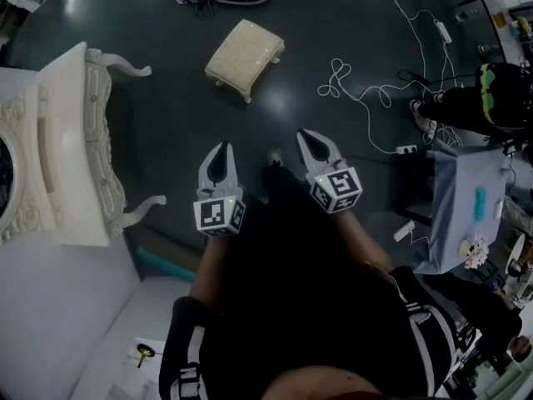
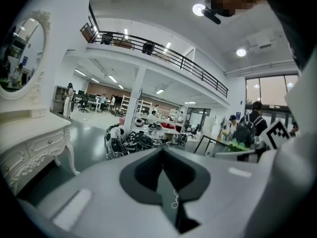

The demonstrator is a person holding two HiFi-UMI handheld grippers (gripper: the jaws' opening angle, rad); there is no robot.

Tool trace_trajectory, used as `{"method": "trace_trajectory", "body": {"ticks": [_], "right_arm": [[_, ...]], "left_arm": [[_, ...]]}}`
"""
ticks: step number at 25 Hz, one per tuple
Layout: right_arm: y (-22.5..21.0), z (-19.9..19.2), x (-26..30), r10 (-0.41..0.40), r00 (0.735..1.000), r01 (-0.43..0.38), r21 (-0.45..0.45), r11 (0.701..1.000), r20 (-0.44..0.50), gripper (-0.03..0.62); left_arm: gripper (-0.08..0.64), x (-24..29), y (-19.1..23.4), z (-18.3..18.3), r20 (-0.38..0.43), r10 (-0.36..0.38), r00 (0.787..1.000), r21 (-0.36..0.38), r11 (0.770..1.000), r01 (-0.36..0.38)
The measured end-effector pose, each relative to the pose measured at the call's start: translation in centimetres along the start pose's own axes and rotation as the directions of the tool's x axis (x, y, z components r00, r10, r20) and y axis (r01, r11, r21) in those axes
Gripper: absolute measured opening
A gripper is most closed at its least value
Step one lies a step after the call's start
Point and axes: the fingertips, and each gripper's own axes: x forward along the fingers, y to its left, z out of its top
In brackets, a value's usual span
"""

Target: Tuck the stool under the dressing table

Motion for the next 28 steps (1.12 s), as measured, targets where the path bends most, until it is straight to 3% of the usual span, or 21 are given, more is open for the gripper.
{"method": "trace_trajectory", "body": {"ticks": [5,12,19,28], "right_arm": [[-2.9,1.0,1.8,0.035,0.999,-0.036,-0.047,0.998,-0.029,-0.002],[-6.0,2.3,5.0,0.049,0.998,-0.051,-0.041,0.998,-0.044,-0.002],[-7.5,5.2,9.8,0.05,0.998,-0.052,-0.059,0.997,-0.033,-0.002],[-8.8,9.9,17.9,0.029,0.998,-0.033,-0.073,0.997,-0.052,-0.002]], "left_arm": [[0.009,2.0,-0.4,0.3,-0.013,0.067,0.998,-0.043,0.997,-0.068],[0.009,4.8,1.3,-0.1,-0.043,0.117,0.992,-0.062,0.991,-0.12],[0.009,10.1,3.9,1.2,-0.045,0.108,0.993,-0.099,0.989,-0.112],[0.009,18.0,10.9,4.4,-0.035,0.108,0.994,-0.184,0.976,-0.113]]}}
